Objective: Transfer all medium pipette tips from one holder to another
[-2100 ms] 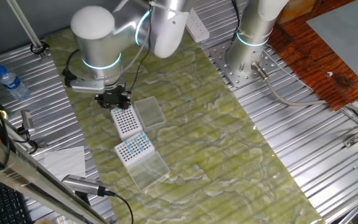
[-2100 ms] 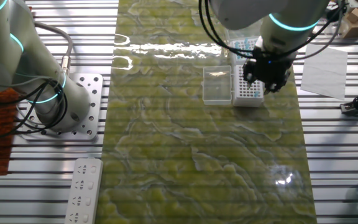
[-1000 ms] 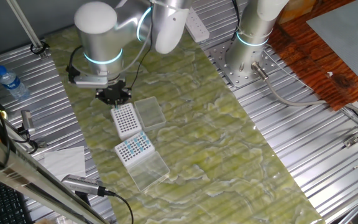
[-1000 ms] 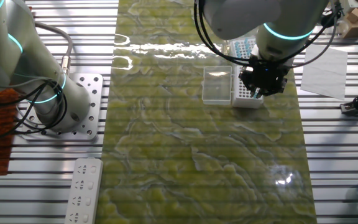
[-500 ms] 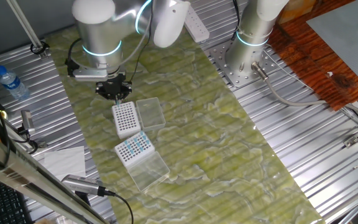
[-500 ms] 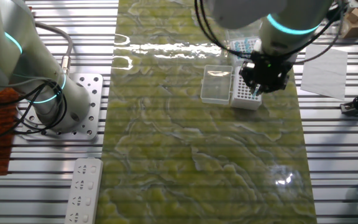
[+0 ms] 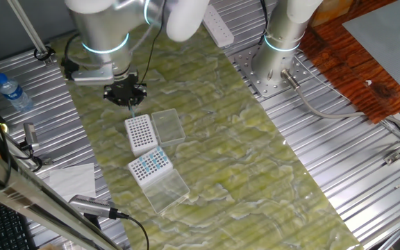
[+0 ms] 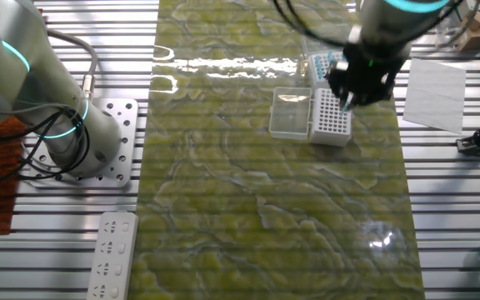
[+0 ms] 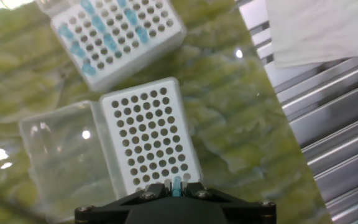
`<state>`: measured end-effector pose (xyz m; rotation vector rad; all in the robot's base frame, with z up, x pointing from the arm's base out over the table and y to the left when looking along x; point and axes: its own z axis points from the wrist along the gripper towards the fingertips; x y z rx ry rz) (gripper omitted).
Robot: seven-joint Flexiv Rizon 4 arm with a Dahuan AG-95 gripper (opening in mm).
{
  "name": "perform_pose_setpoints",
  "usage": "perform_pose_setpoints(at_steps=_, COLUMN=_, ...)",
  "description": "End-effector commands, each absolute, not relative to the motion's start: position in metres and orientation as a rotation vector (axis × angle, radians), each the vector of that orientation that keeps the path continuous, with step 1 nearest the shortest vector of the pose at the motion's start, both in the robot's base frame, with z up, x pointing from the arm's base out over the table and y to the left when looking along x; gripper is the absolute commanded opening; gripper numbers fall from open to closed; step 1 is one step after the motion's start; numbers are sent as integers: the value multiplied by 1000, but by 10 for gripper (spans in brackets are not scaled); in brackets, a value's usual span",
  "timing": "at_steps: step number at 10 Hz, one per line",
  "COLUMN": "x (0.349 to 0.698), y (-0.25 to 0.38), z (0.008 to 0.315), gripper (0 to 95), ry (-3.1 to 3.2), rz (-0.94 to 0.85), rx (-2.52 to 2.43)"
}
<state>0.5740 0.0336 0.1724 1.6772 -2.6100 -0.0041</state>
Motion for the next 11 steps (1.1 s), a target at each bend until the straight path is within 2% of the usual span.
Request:
perform_pose_setpoints(at_steps=1, x=588, y=71, z=190, gripper=0, ry=-2666, rz=-8, rx=1551)
perform_pose_setpoints(at_steps=6, x=618, y=126, z=181, gripper=0, ry=-2754, rz=-34, rx=1423)
perform_pose_setpoints(at_steps=11, x=625, y=157, z=162, gripper=0, ry=-2827, rz=9, rx=1334)
